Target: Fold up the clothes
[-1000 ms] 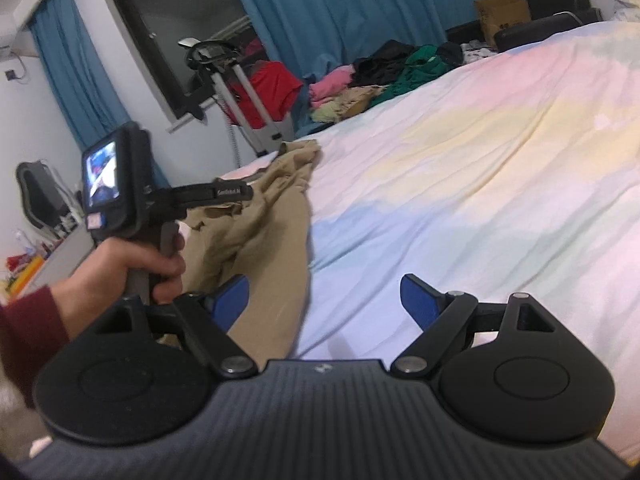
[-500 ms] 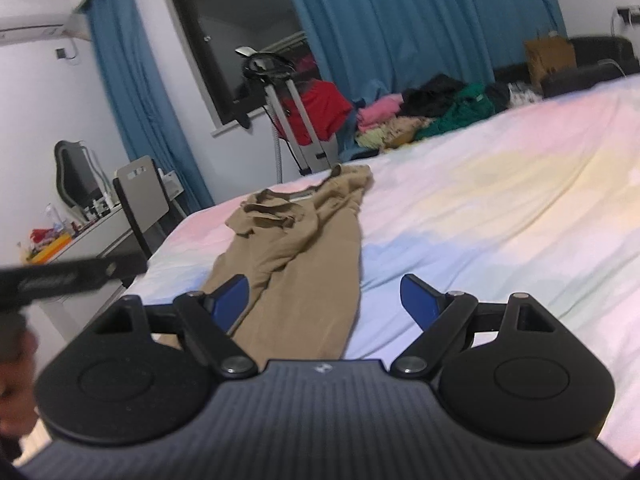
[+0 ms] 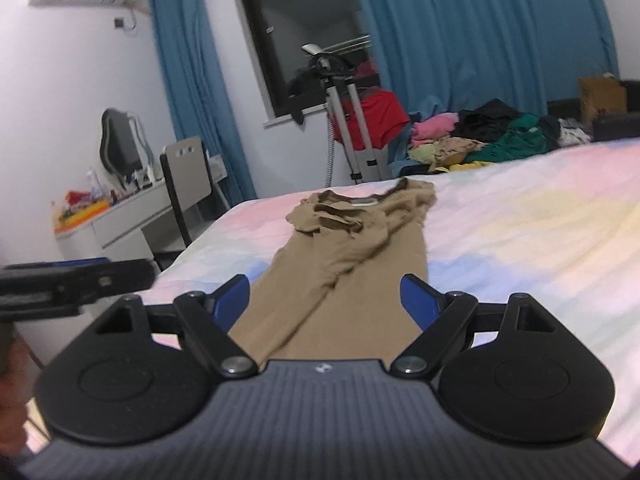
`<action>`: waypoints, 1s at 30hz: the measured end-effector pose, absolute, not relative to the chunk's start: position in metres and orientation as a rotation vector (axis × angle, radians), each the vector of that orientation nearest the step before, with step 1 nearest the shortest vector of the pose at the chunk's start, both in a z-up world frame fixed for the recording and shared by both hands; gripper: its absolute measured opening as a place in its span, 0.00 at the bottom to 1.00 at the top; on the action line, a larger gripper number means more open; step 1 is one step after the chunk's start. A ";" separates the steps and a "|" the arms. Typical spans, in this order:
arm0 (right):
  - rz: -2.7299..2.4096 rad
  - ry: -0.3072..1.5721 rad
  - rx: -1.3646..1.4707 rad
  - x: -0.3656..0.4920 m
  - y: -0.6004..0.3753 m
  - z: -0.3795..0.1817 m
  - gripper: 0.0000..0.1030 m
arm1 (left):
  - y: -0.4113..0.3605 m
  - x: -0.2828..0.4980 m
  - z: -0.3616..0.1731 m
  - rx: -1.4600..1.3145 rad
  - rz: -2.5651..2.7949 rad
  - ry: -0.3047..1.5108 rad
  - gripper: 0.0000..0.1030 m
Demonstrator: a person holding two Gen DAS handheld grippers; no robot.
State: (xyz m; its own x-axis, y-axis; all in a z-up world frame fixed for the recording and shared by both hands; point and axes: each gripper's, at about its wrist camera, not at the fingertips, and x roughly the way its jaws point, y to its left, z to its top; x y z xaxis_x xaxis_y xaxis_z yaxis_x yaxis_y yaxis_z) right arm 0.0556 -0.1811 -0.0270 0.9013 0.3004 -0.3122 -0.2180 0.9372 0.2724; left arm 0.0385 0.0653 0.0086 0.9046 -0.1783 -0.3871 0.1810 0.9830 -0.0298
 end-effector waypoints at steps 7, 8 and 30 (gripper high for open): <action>0.341 0.345 0.141 0.161 -0.139 -0.012 0.80 | 0.109 0.055 0.000 -0.072 -0.096 0.372 0.79; 0.340 0.354 0.131 0.181 -0.133 -0.014 0.80 | 0.116 0.061 -0.003 -0.081 -0.078 0.375 0.79; 0.012 0.424 0.181 0.394 -0.140 -0.082 0.08 | 0.158 0.120 -0.044 -0.256 -0.101 0.520 0.79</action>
